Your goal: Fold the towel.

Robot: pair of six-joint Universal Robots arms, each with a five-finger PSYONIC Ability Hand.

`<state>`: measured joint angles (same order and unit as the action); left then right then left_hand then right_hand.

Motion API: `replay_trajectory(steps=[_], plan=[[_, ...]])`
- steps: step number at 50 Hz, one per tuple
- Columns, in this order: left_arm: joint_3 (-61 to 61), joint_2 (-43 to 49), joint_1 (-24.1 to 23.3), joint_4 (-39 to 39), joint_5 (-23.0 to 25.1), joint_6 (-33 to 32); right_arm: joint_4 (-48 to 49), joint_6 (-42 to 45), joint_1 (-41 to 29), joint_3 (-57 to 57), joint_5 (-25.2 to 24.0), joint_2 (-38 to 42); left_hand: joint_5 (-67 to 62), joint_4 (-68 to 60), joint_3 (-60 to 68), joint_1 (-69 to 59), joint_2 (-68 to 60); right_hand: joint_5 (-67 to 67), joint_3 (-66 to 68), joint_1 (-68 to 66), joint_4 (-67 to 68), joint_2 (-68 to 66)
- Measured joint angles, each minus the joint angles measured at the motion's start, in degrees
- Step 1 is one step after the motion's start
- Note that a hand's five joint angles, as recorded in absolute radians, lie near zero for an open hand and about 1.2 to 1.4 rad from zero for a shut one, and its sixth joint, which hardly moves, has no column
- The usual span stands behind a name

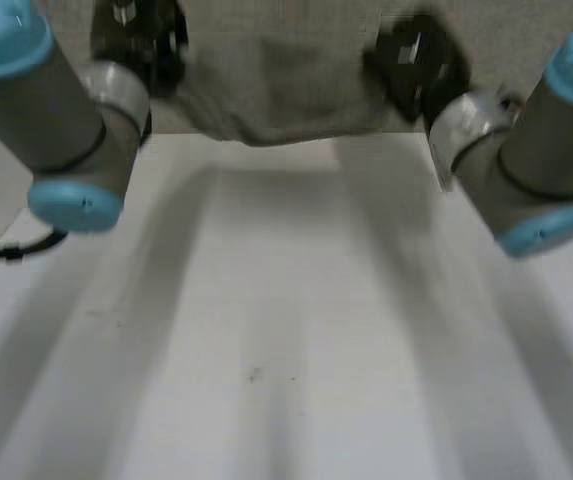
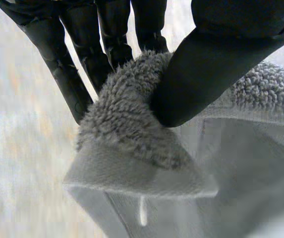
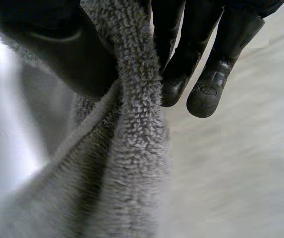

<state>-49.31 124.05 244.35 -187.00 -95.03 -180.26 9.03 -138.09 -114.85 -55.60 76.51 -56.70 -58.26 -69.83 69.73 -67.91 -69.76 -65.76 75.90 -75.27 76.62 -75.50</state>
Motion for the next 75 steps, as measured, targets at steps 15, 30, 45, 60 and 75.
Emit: replay_trajectory(steps=[15, 30, 45, 60, 75], plan=[[-36.93, -5.78, 0.97, -4.96, 0.46, -0.14, -18.98, 5.51, 2.07, -8.84, -4.36, 7.72, 0.0, 0.0, 0.0, 0.0, 0.0, 47.11, -45.76, 45.71, -45.41, 47.04], [-41.16, -12.33, 1.86, -5.35, 0.22, 0.18, -11.49, -21.77, 7.49, -20.64, -0.73, -0.61, 0.0, 0.0, 0.0, 0.0, 0.0, 62.19, -61.77, 61.66, -61.78, 61.51], [-43.23, -13.52, 3.34, -5.4, 0.37, 0.29, 2.09, -22.62, 13.94, -43.46, -2.15, -13.04, 0.0, 0.0, 0.0, 0.0, 0.0, 46.91, -47.67, 47.18, -48.36, 47.34], [-43.73, -15.37, 7.13, -5.31, 0.61, 3.59, 2.42, -11.12, 16.86, -47.25, -8.11, -8.96, 0.0, 0.0, 0.0, 0.0, 0.0, 49.34, -48.23, 47.83, -49.0, 48.03], [-44.05, -15.27, 7.2, -5.31, 0.73, 3.79, 6.11, -12.26, 16.27, -46.38, -7.45, -5.8, 0.0, 0.0, 0.0, 0.0, 0.0, 51.03, -49.33, 48.99, -50.28, 49.11]])
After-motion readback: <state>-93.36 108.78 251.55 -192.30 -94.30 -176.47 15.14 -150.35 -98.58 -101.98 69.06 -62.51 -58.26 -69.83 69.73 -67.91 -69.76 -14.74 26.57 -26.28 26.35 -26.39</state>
